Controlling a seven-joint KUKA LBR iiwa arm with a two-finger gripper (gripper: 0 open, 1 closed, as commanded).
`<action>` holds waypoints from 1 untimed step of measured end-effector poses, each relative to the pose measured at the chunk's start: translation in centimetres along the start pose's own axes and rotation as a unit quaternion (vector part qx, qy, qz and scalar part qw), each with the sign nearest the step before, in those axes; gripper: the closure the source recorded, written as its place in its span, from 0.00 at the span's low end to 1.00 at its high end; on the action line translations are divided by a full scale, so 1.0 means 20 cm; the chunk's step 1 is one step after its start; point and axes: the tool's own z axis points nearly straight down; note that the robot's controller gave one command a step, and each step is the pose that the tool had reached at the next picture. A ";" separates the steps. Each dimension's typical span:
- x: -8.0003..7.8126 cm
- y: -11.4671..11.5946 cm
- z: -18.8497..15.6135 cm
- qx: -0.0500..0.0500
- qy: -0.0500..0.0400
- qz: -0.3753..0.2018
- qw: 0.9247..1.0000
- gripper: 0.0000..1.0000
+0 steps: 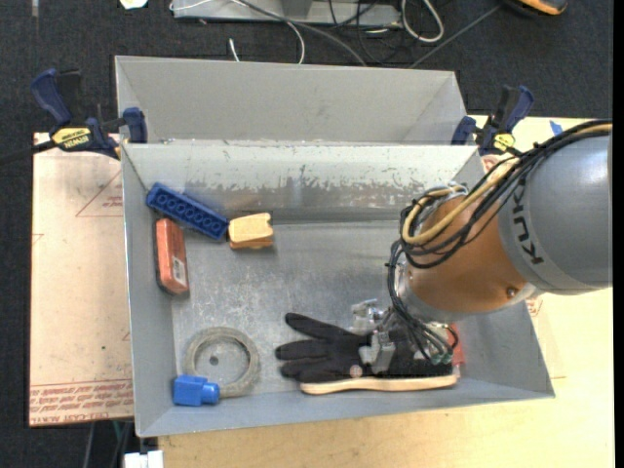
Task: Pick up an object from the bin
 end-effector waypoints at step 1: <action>0.00 0.00 0.00 0.000 0.000 0.000 1.000 1.00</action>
Offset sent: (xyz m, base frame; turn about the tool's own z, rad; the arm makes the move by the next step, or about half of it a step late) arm 0.0187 0.0071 0.1175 -0.0009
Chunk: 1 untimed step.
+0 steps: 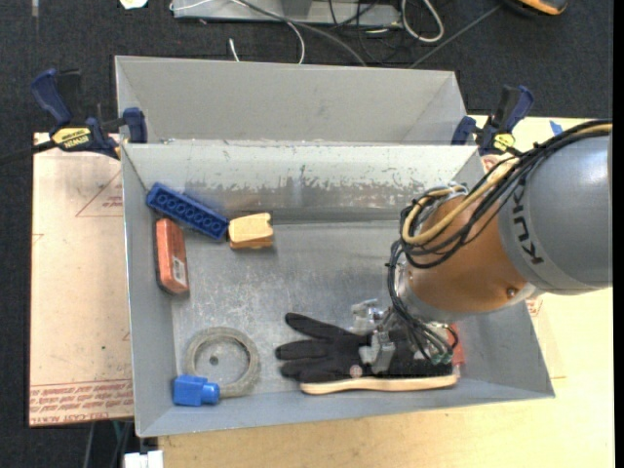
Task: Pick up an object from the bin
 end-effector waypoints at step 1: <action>-0.05 0.02 -0.29 -0.001 0.006 -0.001 1.000 1.00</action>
Offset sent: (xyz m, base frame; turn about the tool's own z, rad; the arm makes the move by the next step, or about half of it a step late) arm 0.0045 0.0091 -0.0037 0.1351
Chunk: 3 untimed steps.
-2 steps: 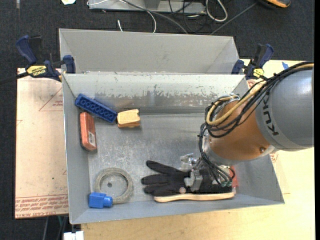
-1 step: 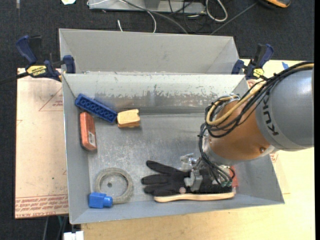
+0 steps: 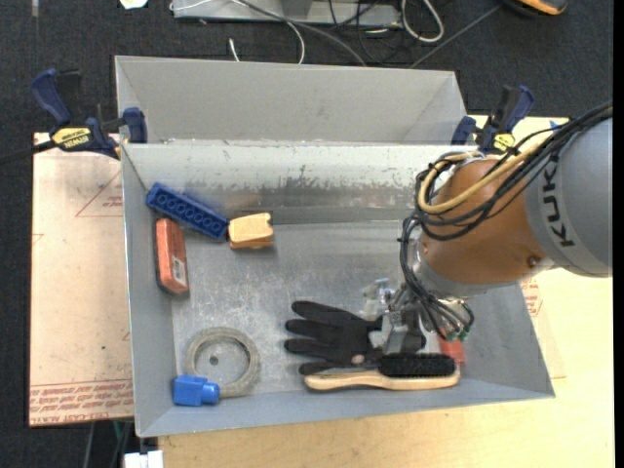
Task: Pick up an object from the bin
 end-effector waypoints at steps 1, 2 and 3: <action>-0.01 0.01 0.07 0.000 -0.005 0.036 0.999 1.00; -0.04 0.00 0.15 0.000 -0.003 0.048 0.999 1.00; -0.05 0.03 0.09 0.000 -0.005 -0.072 0.997 1.00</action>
Offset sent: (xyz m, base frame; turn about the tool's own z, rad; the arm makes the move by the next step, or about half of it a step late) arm 0.0155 0.0007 -0.0181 0.1095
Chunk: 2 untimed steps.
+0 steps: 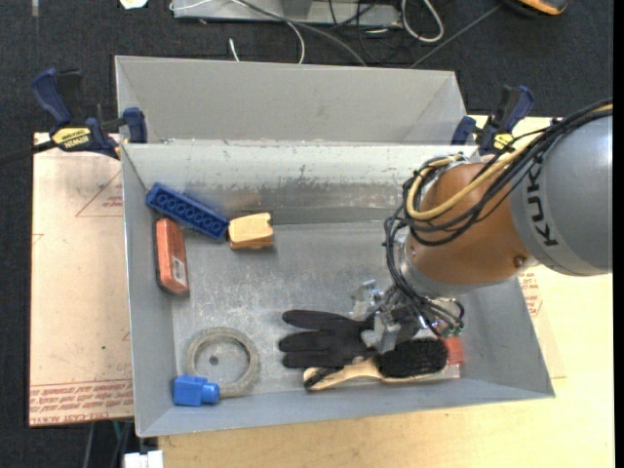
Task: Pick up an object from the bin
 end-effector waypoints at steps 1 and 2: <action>-0.01 -0.02 -0.03 0.000 -0.001 -0.053 0.999 1.00; 0.00 -0.02 -0.14 -0.001 0.000 0.078 0.997 1.00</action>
Offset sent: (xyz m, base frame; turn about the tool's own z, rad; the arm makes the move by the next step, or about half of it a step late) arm -0.0024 -0.0059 0.0612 -0.0913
